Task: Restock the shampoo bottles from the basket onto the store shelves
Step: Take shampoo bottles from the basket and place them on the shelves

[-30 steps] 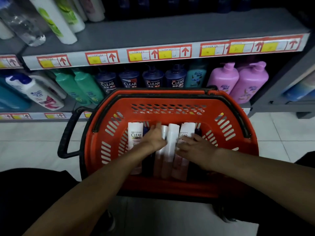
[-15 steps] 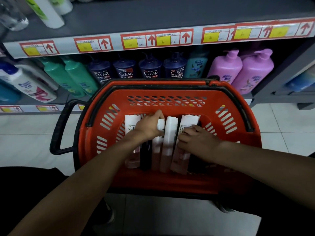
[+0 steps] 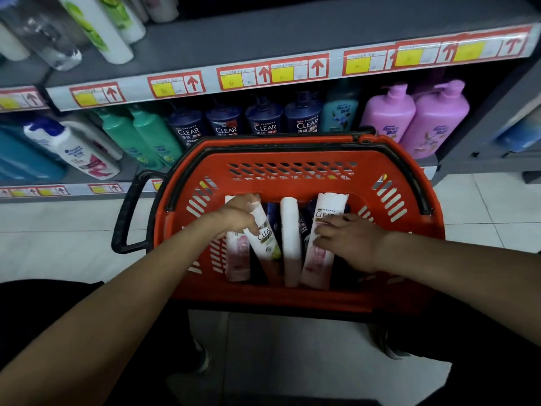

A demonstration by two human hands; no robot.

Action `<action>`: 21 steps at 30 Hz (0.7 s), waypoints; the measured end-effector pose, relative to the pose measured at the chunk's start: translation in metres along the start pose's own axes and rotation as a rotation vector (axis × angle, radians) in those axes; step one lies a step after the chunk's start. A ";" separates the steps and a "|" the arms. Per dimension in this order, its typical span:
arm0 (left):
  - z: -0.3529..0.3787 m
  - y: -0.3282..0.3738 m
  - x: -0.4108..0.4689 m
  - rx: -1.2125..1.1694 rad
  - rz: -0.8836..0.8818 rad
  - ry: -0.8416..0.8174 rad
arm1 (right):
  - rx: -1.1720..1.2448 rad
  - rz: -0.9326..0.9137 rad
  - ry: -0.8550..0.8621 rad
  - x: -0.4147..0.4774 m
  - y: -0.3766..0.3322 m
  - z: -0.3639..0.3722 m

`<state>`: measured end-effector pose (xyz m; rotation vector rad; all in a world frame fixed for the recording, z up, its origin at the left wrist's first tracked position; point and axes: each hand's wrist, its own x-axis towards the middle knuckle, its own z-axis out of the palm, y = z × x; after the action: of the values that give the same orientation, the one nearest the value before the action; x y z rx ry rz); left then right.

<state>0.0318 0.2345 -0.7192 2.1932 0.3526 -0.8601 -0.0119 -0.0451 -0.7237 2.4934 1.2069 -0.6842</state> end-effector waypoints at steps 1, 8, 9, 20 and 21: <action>0.001 -0.002 -0.004 -0.010 0.005 0.012 | 0.010 0.009 -0.020 0.000 -0.001 -0.003; -0.002 -0.001 -0.033 -0.010 0.045 0.070 | 0.108 0.084 -0.098 0.003 -0.011 -0.028; -0.006 0.003 -0.038 -0.004 0.052 0.084 | 0.123 0.099 -0.088 0.003 -0.011 -0.032; -0.073 0.049 -0.108 -0.266 0.317 0.243 | 0.692 0.152 0.211 0.000 -0.030 -0.106; -0.074 0.051 -0.109 -0.332 0.303 0.266 | 0.754 0.148 0.275 0.000 -0.034 -0.112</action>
<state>0.0108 0.2546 -0.5811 1.9808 0.2595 -0.3186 -0.0060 0.0256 -0.6302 3.3496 0.9373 -0.9043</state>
